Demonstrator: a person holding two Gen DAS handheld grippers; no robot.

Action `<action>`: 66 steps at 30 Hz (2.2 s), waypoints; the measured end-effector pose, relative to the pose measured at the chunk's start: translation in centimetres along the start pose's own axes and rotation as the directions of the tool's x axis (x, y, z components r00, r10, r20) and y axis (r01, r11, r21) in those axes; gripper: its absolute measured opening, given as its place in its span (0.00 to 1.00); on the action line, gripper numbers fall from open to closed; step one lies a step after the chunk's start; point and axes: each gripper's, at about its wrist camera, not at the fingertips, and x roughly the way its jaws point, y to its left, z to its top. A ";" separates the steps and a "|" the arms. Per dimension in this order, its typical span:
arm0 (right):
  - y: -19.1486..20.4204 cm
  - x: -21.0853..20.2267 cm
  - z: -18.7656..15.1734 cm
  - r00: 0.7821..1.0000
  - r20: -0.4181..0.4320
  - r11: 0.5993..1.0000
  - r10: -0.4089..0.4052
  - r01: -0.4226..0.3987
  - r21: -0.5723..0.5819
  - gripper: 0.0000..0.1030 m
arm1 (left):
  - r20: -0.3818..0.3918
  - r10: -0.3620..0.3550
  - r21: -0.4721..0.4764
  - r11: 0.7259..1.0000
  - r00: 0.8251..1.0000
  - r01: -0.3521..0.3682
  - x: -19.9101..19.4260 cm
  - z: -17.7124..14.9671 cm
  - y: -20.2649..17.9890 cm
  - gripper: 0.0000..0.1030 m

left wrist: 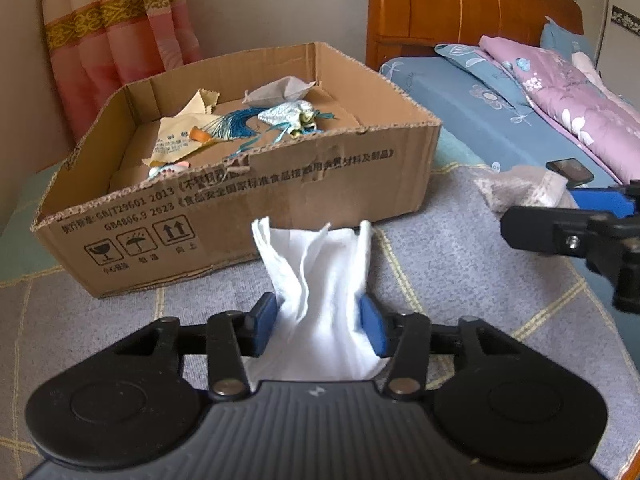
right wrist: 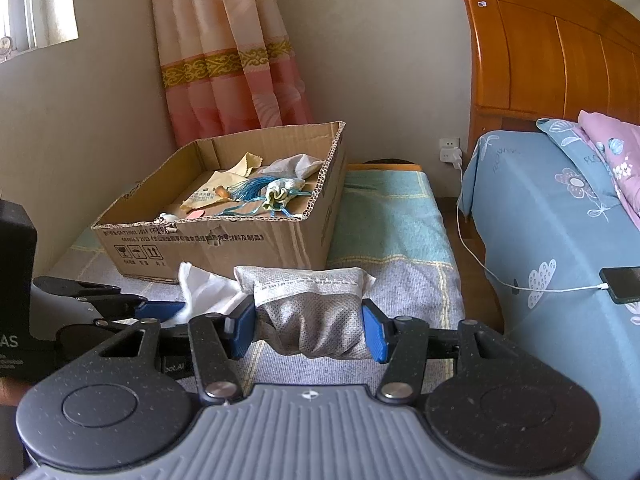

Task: Organize soft objects
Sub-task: 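Pinch the white cloth with the left tool and lift it, then carry the white cloth and grey sandbag into the box and open both tools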

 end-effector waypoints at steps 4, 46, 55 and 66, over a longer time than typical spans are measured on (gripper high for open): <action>-0.1 0.0 0.0 1.000 -0.002 1.000 0.002 -0.002 0.002 0.58 | 0.005 -0.003 0.005 1.000 1.000 0.003 0.3 -0.1 -0.3 0.43; 3.9 -1.2 3.5 0.997 0.054 0.989 0.047 -0.039 -0.144 0.58 | 0.126 0.180 -0.089 0.982 0.976 -0.169 -1.0 9.4 11.8 0.87; 4.8 0.4 5.7 0.998 0.039 0.983 0.052 -0.045 -0.179 0.58 | 0.194 0.173 -0.068 0.984 0.966 -0.163 -6.9 6.9 11.6 0.99; 8.3 6.3 12.3 0.997 0.014 0.975 0.071 -0.066 -0.213 0.58 | 0.194 0.195 -0.094 0.979 0.961 -0.180 -11.1 2.4 10.7 0.99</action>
